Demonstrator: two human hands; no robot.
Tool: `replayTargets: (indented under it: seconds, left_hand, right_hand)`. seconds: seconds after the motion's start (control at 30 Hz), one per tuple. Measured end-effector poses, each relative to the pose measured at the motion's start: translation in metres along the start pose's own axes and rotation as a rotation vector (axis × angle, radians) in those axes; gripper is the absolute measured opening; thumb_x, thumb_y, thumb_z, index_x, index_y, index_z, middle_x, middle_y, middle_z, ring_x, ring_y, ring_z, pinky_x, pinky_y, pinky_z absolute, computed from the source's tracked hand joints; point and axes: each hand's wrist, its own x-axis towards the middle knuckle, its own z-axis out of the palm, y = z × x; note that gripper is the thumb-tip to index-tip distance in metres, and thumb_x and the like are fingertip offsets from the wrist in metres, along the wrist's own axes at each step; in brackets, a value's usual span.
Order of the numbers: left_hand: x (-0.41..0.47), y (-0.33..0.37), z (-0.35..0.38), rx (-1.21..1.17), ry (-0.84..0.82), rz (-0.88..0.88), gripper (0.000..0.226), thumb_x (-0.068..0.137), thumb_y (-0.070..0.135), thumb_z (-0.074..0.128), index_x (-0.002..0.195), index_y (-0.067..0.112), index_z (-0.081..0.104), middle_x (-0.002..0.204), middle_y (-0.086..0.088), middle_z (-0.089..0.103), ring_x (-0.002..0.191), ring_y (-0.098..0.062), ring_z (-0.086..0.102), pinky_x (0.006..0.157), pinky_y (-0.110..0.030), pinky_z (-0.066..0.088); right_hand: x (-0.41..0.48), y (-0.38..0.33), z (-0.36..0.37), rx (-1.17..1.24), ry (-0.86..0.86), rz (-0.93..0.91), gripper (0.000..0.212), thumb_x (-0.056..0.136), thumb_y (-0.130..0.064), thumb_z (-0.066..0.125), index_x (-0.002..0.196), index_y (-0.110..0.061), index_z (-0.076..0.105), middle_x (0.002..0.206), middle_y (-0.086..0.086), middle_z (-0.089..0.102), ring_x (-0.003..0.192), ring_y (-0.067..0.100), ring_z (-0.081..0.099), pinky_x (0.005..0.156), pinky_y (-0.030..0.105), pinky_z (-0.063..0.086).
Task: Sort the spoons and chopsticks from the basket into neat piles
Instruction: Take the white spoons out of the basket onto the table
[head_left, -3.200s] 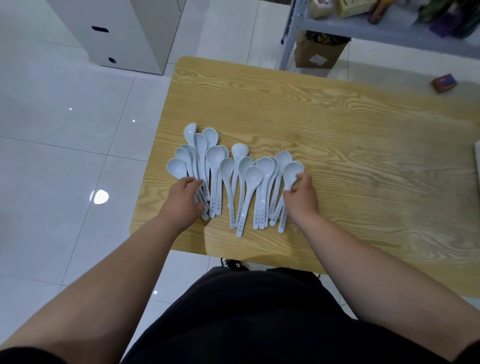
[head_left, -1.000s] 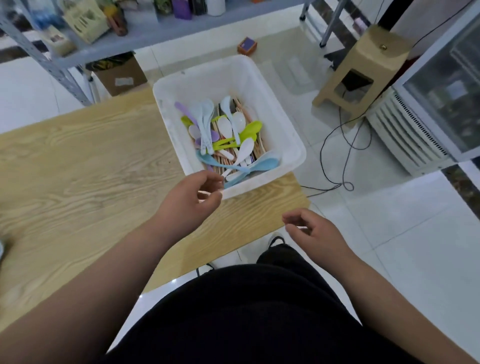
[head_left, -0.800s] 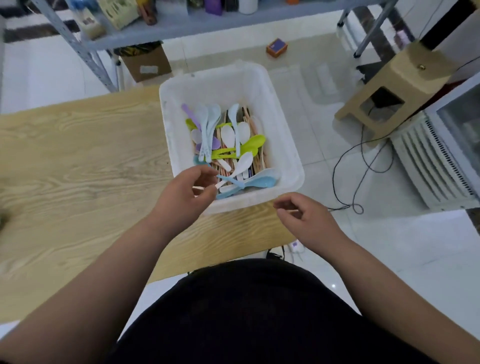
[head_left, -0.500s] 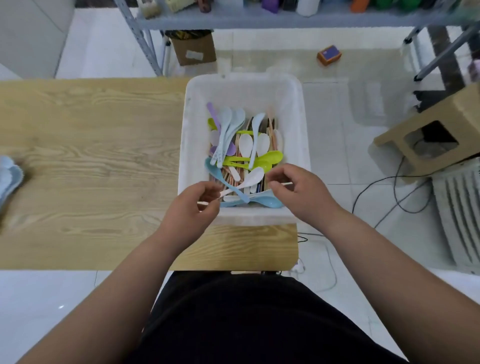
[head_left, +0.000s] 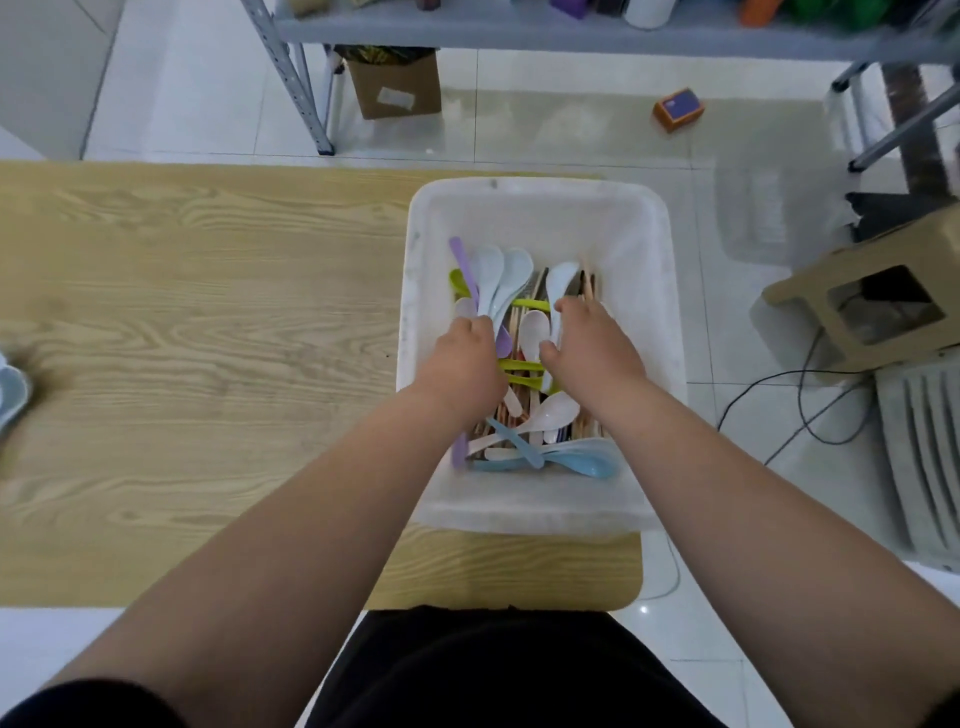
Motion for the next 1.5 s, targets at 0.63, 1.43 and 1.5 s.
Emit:
replayTargets:
  seconds: [0.63,1.43,1.5]
  left_hand:
    - [0.06,0.003,0.019,-0.003,0.033,-0.176,0.031,0.098,0.015,0.051,0.125,-0.001,0.053,0.12,-0.019,0.061,0.109,-0.035,0.061,0.078,-0.036,0.043]
    - [-0.105,0.035,0.006,-1.236,-0.025,-0.122,0.028,0.098,-0.005,0.052,0.12,0.011,0.047,0.096,-0.012,0.063,0.064,-0.018,0.059,0.059,-0.029,0.054]
    - [-0.121,0.037,0.01,-1.222,0.015,-0.113,0.024,0.099,-0.001,0.053,0.12,0.01,0.048,0.101,-0.01,0.068,0.069,-0.017,0.064,0.063,-0.03,0.056]
  right_hand:
    - [0.013,0.003,0.017,0.15,0.036,0.145,0.046,0.091,-0.01,0.057,0.136,-0.01,0.046,0.132,0.014,0.047,0.111,0.032,0.056,0.076,0.032,0.039]
    - [-0.106,0.014,-0.014,1.441,-0.09,0.297,0.003,0.098,-0.018,0.061,0.1,-0.016,0.062,0.074,-0.003,0.065,0.077,0.013,0.065,0.066,0.031,0.05]
    - [-0.117,0.01,-0.013,1.473,-0.14,0.254,0.001,0.097,-0.017,0.062,0.098,-0.016,0.061,0.084,0.001,0.07,0.088,0.018,0.069,0.071,0.033,0.051]
